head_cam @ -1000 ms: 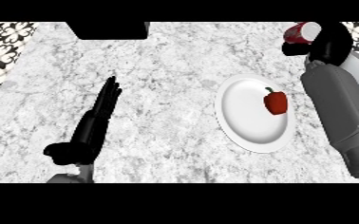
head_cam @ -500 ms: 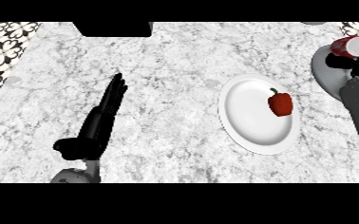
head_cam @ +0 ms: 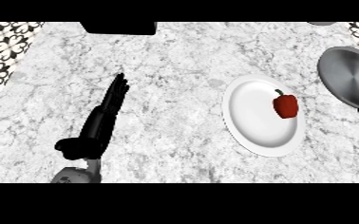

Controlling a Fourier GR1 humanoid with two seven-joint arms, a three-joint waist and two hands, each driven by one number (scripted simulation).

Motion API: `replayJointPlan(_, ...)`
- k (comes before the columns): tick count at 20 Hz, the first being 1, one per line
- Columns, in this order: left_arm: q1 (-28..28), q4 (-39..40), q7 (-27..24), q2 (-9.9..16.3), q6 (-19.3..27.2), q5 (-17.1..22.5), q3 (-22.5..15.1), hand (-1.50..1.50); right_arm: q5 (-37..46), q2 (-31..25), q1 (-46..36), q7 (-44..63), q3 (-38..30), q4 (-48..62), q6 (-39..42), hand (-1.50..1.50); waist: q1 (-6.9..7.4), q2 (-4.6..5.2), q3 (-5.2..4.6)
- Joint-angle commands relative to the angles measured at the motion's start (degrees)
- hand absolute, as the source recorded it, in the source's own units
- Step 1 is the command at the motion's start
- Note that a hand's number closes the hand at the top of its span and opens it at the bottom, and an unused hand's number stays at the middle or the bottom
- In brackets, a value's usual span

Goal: Pick the can from the plate and place it in the pan

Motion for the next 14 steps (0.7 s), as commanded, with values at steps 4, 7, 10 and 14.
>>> replayJointPlan(4, -0.8, 1.5, -1.3, -0.2, -0.5, 0.0, 0.5, 0.0, -5.7, -5.0, -0.7, -4.3, -5.3, 7.6, 10.4, 1.5, 0.95, 0.65, 0.13)
replayJointPlan(7, -0.7, 0.7, -0.1, -1.1, -0.5, -0.7, -1.5, 0.0, -3.0, -4.6, 0.2, -2.2, -2.3, 13.1, 19.3, -1.5, 2.22, 1.1, 0.17)
replayJointPlan(10, -0.5, 0.5, -0.6, -1.2, -0.6, -0.1, -1.0, 0.0, -7.7, -3.3, -0.9, -6.2, -6.0, 12.7, 26.9, -1.5, 1.86, 0.75, 0.32)
replayJointPlan(14, -0.4, -0.5, 0.3, -1.8, -0.8, -0.4, -2.3, 0.0, -9.1, -3.4, -1.8, -9.2, -7.6, 12.3, 27.4, -1.5, 2.53, 1.06, 0.36)
